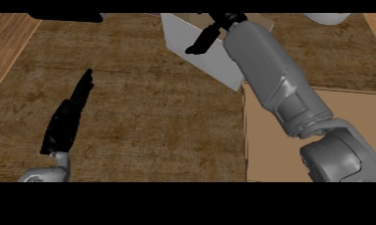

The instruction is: Pick the sweet potato from the tray and place it in the cardboard box

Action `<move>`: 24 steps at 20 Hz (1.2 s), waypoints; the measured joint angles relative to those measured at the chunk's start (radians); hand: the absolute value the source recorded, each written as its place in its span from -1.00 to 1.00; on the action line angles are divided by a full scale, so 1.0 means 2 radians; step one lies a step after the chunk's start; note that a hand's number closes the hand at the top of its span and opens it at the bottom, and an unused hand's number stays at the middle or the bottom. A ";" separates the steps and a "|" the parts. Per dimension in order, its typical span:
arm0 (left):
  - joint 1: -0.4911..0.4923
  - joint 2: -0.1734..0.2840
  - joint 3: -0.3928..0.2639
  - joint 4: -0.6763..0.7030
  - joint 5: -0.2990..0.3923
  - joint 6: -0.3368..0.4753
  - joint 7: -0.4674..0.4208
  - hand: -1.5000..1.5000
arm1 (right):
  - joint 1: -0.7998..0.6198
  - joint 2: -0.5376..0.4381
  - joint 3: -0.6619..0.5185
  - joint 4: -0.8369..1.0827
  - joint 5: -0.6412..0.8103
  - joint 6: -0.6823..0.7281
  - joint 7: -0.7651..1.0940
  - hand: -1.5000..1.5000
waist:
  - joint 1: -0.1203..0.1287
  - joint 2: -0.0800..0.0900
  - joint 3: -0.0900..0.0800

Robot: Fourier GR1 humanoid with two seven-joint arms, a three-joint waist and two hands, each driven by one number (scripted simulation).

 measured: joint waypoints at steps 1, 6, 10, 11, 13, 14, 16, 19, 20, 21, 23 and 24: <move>0.000 0.001 0.003 0.001 0.000 0.001 -0.002 0.00 | 0.002 0.002 -0.010 -0.001 -0.009 -0.008 -0.001 -1.00 | 0.000 0.000 0.000; 0.000 0.003 0.004 -0.003 0.002 -0.002 0.002 0.00 | -0.002 -0.005 -0.073 -0.013 -0.067 -0.041 -0.006 -1.00 | 0.001 0.001 0.000; -0.002 0.005 0.008 0.009 0.004 -0.005 -0.009 0.00 | 0.000 -0.028 -0.123 -0.018 -0.116 -0.033 -0.021 -1.00 | -0.001 0.002 0.000; -0.005 0.005 0.008 0.009 0.003 -0.004 -0.008 0.00 | 0.001 -0.037 -0.135 -0.020 -0.128 -0.031 -0.025 -1.00 | -0.001 0.002 0.000; -0.006 0.005 0.010 0.010 0.005 -0.006 -0.008 0.00 | 0.006 -0.059 -0.153 -0.019 -0.144 -0.023 -0.032 -1.00 | 0.000 0.003 0.000; -0.006 0.006 0.011 0.011 0.005 -0.006 -0.007 0.00 | 0.008 -0.071 -0.162 -0.018 -0.151 -0.022 -0.033 -1.00 | 0.000 0.004 0.000; -0.006 0.005 0.009 0.007 0.005 -0.007 -0.007 0.00 | 0.011 -0.096 -0.175 -0.016 -0.161 -0.024 -0.031 -1.00 | 0.001 0.004 0.000; -0.001 0.000 0.004 0.004 0.001 -0.004 -0.009 0.00 | 0.017 -0.136 -0.190 -0.012 -0.171 -0.019 -0.027 -1.00 | 0.003 0.005 0.001; -0.002 0.001 0.004 0.007 0.001 -0.005 -0.010 0.00 | 0.022 -0.147 -0.196 -0.010 -0.176 -0.016 -0.032 -1.00 | 0.003 0.006 0.001; -0.003 0.002 0.006 0.006 0.002 -0.005 -0.010 0.00 | 0.025 -0.162 -0.201 -0.009 -0.181 -0.004 -0.033 -1.00 | 0.004 0.006 0.001; -0.004 0.003 0.008 0.006 0.004 -0.007 -0.009 0.00 | 0.034 -0.191 -0.210 -0.006 -0.188 0.017 -0.039 -1.00 | 0.003 0.007 0.001; -0.006 0.003 0.008 0.008 0.004 -0.007 -0.011 0.00 | 0.037 -0.205 -0.213 -0.005 -0.191 0.027 -0.040 -1.00 | 0.004 0.008 0.001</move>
